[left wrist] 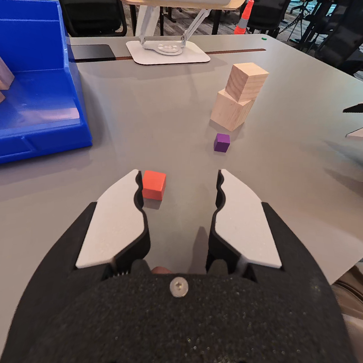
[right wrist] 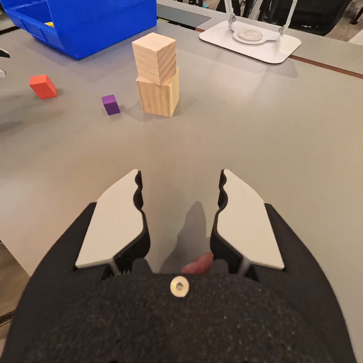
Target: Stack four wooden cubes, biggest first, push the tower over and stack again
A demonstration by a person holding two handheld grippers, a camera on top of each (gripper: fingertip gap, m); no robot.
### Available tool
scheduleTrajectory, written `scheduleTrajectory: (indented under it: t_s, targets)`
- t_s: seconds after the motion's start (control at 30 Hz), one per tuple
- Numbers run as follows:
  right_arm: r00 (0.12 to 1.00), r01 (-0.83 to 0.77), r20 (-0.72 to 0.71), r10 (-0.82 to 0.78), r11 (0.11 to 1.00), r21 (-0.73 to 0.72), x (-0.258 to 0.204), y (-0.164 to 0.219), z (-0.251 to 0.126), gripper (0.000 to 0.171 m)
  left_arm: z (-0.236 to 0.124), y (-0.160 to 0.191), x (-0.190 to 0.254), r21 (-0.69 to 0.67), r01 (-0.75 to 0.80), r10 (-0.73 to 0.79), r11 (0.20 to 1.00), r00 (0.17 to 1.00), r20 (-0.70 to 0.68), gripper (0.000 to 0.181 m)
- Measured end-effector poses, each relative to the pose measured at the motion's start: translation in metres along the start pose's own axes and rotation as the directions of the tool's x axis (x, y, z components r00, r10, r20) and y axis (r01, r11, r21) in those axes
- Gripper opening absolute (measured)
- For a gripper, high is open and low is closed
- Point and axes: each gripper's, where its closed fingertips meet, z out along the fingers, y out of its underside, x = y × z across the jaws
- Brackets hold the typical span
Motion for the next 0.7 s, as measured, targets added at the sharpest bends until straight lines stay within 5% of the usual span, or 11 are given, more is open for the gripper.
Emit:
scheduleTrajectory:
  t_s: [0.37, 0.7]
  targets:
    - [1.000, 0.004, 0.020, -0.004, 1.000, -0.012, -0.003, 0.001, 0.000, 0.074, 0.003, 0.007, -0.006, -0.054, 0.001, 0.000, 0.999, 1.000, 0.029, 0.071]
    - [0.998, 0.043, 0.045, -0.044, 0.999, 0.007, -0.006, -0.009, -0.006, 0.073, 0.022, 0.035, -0.033, -0.459, -0.098, 0.103, 0.883, 0.995, -0.015, 0.064]
